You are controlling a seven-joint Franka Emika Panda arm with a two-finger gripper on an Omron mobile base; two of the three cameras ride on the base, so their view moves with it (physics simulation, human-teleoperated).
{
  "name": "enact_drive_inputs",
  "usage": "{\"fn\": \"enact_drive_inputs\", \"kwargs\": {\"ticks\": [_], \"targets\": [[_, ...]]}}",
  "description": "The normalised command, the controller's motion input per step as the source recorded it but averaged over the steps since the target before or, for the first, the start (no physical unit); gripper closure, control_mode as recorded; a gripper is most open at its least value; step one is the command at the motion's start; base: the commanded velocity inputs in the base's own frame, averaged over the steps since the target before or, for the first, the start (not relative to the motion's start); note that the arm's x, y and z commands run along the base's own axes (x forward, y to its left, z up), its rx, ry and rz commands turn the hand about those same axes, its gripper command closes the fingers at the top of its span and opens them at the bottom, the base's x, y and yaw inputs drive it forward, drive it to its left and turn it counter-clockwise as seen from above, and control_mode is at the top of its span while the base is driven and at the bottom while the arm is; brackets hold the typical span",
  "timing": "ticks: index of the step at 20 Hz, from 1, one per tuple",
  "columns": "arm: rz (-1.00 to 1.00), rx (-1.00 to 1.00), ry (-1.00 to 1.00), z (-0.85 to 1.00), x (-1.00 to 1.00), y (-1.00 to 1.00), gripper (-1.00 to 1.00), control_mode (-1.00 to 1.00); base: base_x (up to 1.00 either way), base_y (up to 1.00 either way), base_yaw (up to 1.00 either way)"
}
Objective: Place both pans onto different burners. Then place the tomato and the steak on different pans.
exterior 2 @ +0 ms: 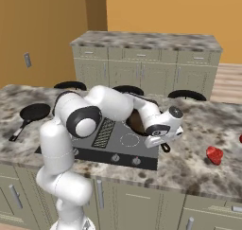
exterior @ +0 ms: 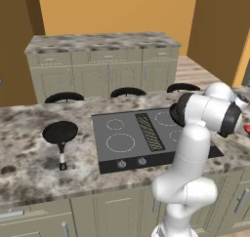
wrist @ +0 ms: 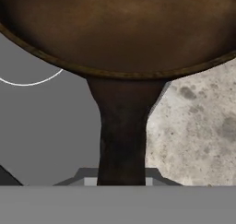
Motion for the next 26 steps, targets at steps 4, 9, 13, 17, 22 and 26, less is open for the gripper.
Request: {"fn": "enact_drive_inputs", "kwargs": {"ticks": [4,9,13,17,22,26], "targets": [[0.31,-0.01,0.03,-0.02,-0.39,0.00,1.00,-1.00,0.00,0.00,0.00],[0.27,0.00,0.04,-0.01,-0.27,0.02,1.00,-1.00,0.00,0.00,0.00],[0.18,0.00,0.01,-0.02,-0.04,0.17,1.00,-1.00,0.00,0.00,0.00],[0.13,0.00,0.00,0.00,0.00,0.23,1.00,-1.00,0.00,0.00,0.00],[0.08,-0.07,0.00,-0.09,0.00,0.02,1.00,-1.00,0.00,0.00,0.00],[0.03,-0.05,0.00,-0.04,0.02,0.00,1.00,-1.00,0.00,0.00,0.00]]}}
